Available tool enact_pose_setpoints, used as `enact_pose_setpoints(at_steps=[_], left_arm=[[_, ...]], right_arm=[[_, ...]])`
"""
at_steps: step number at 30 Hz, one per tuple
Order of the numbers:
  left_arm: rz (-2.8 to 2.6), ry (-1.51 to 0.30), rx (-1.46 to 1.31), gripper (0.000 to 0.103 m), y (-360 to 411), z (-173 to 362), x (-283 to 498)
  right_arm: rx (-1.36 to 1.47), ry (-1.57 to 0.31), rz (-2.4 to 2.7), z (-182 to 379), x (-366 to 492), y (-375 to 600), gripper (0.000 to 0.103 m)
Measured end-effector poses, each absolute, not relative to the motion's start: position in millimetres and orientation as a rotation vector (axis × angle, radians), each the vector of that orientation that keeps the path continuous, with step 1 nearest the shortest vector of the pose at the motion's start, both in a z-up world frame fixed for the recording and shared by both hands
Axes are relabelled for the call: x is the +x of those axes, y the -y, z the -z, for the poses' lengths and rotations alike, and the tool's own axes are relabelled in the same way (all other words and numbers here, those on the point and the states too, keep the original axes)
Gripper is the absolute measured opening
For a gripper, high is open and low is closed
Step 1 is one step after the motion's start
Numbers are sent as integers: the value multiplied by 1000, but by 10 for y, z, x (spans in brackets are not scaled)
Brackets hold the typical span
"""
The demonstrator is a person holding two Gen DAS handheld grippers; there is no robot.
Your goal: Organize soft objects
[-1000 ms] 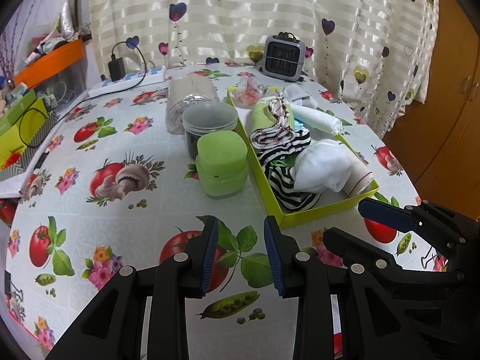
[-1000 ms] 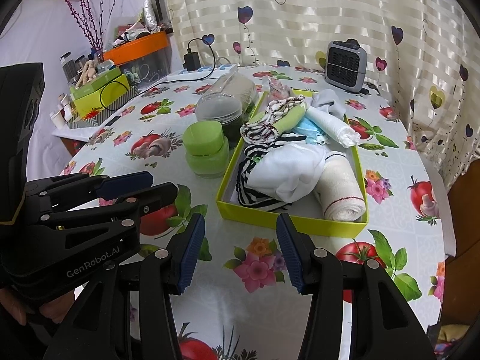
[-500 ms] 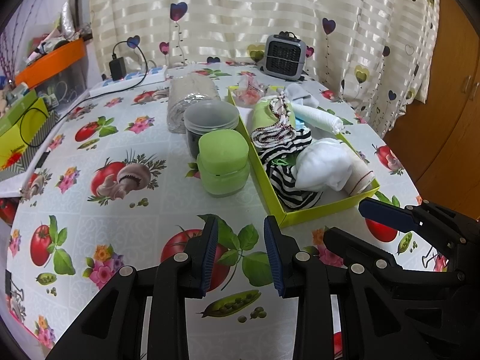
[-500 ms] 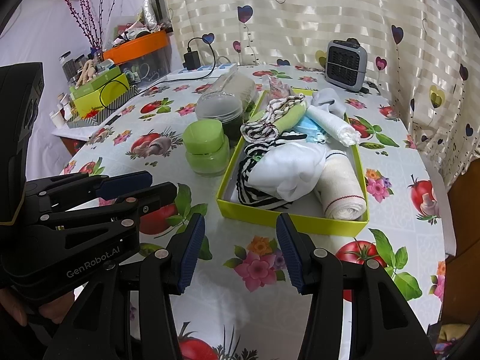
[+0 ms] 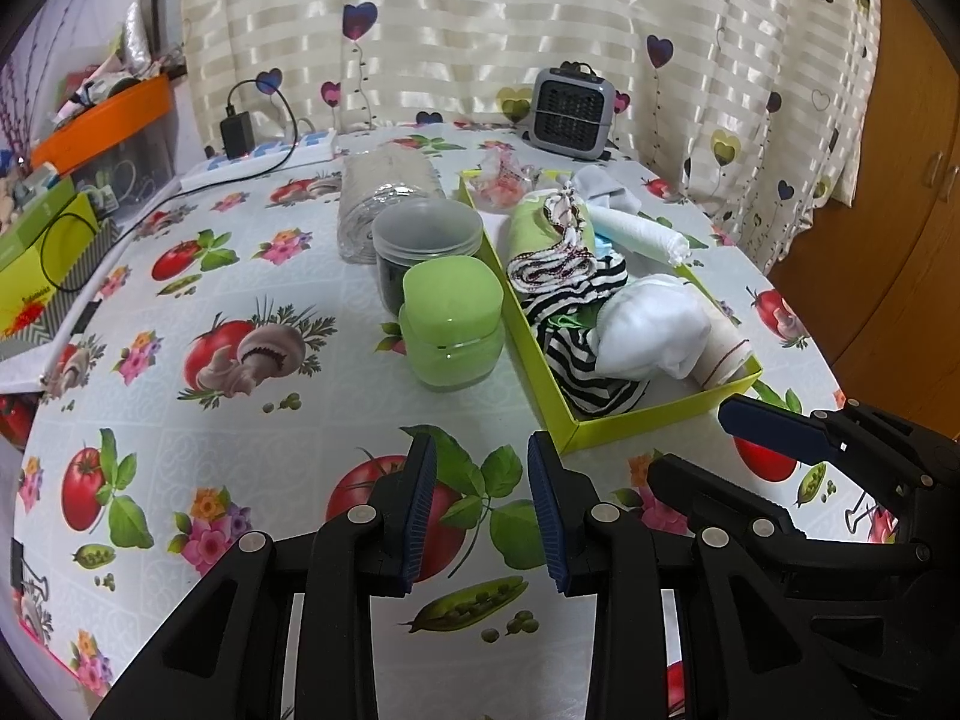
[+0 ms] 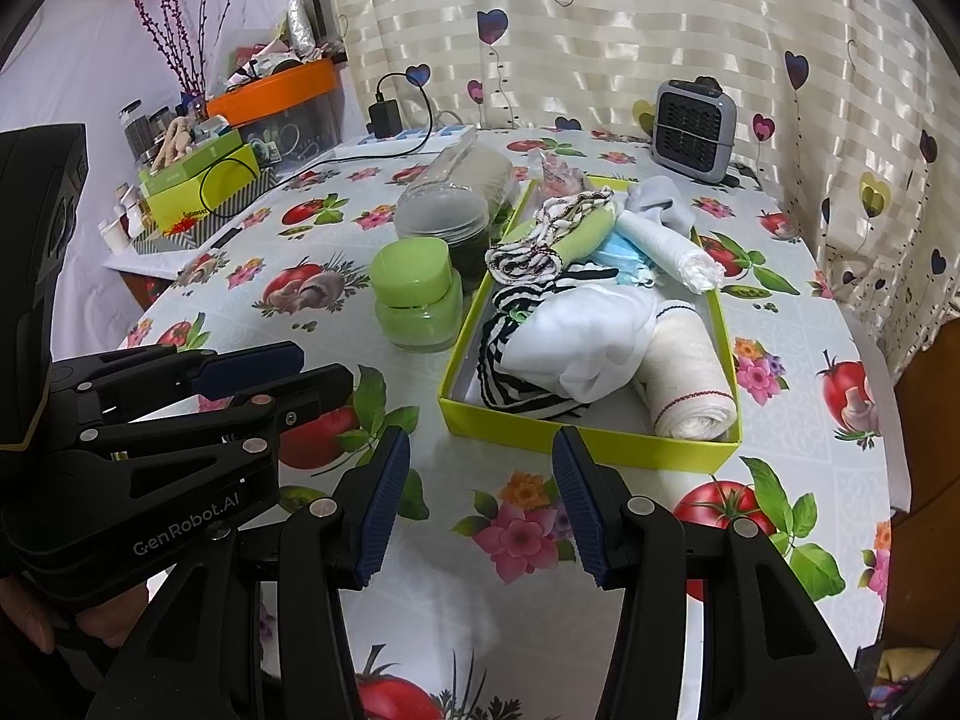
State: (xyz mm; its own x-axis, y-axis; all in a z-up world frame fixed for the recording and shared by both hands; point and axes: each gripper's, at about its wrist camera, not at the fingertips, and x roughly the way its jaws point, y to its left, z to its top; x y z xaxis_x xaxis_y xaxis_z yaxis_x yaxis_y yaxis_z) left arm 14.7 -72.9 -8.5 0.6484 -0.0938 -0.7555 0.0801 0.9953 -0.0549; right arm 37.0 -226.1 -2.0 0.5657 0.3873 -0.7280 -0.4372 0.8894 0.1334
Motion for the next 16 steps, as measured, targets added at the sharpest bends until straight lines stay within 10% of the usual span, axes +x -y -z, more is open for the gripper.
enact_pose_setpoints(at_steps=[16], left_arm=[[106, -852, -20, 30, 683, 147, 101]], right_arm=[[-62, -840, -487, 64, 356, 2290, 51]])
